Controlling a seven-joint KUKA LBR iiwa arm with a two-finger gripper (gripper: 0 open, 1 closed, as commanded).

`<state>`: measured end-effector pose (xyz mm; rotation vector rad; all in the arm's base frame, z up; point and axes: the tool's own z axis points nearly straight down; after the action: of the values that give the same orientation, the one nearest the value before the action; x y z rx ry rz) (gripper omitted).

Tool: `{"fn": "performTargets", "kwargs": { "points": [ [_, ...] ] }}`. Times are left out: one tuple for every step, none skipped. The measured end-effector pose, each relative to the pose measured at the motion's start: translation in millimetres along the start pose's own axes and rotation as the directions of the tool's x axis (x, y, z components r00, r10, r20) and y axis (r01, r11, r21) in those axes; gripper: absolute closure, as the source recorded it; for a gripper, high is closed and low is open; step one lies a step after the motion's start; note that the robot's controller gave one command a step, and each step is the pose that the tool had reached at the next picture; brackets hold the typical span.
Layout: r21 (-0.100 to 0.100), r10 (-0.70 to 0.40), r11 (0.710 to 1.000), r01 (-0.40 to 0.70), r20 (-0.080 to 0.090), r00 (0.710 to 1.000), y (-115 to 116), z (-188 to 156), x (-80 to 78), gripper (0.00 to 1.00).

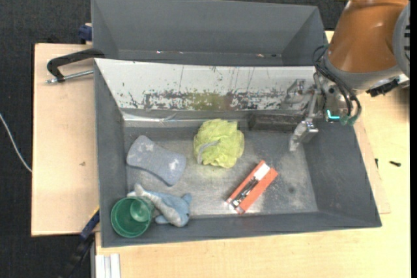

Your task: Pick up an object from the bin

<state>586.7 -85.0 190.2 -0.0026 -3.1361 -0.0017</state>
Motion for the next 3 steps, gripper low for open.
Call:
{"fn": "performTargets", "kwargs": {
  "points": [
    [0.001,-0.001,1.0,0.001,0.008,1.0,0.2,-4.3,-1.7,0.0],
    [0.0,0.033,0.999,-0.033,0.014,0.999,11.0,48.9,-5.0,0.0],
    [0.017,-0.051,0.999,0.051,0.04,0.998,29.6,83.4,-14.2,0.0]
  ]
}}
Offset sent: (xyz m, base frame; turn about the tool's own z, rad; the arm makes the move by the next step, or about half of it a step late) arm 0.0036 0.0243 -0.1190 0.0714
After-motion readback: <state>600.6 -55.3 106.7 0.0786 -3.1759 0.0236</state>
